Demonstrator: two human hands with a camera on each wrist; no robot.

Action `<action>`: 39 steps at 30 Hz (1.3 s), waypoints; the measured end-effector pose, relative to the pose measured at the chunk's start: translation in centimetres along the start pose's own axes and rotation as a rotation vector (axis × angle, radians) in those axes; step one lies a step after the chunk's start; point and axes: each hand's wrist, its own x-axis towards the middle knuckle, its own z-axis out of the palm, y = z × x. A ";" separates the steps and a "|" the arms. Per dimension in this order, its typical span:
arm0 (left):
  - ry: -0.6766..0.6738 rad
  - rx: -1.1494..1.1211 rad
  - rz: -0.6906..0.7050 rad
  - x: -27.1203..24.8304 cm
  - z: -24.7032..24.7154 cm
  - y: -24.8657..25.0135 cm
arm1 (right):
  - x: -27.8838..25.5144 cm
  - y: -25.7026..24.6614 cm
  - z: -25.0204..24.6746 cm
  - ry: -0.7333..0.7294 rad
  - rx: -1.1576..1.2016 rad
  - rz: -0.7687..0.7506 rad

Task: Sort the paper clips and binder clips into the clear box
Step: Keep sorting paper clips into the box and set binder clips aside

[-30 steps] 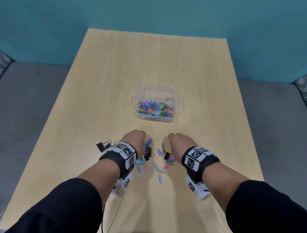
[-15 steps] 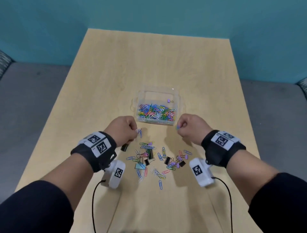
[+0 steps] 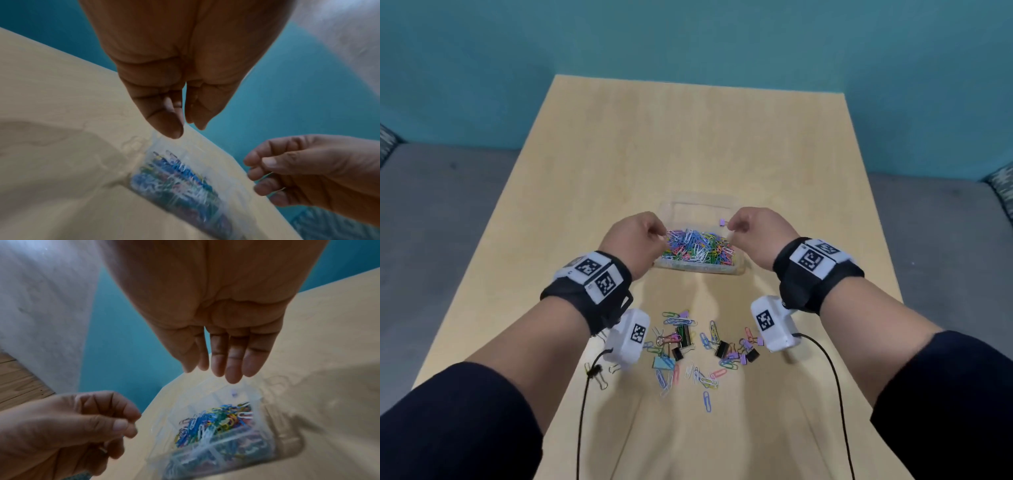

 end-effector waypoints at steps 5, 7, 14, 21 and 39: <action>-0.284 0.510 0.178 -3.6 1.7 -3.6 | -5.4 5.1 0.7 -0.121 -0.126 0.075; -0.376 0.601 0.235 -4.7 2.7 -4.8 | -7.4 7.2 1.5 -0.205 -0.245 0.066; -0.353 0.594 0.212 -5.5 4.8 -5.6 | -10.6 9.9 4.6 -0.201 -0.324 -0.019; -0.346 0.583 0.200 -4.8 6.0 -5.0 | -10.2 8.9 5.7 -0.146 -0.341 0.033; -0.314 0.611 0.089 -6.3 5.5 -4.4 | -10.0 7.1 4.6 -0.257 -0.352 -0.037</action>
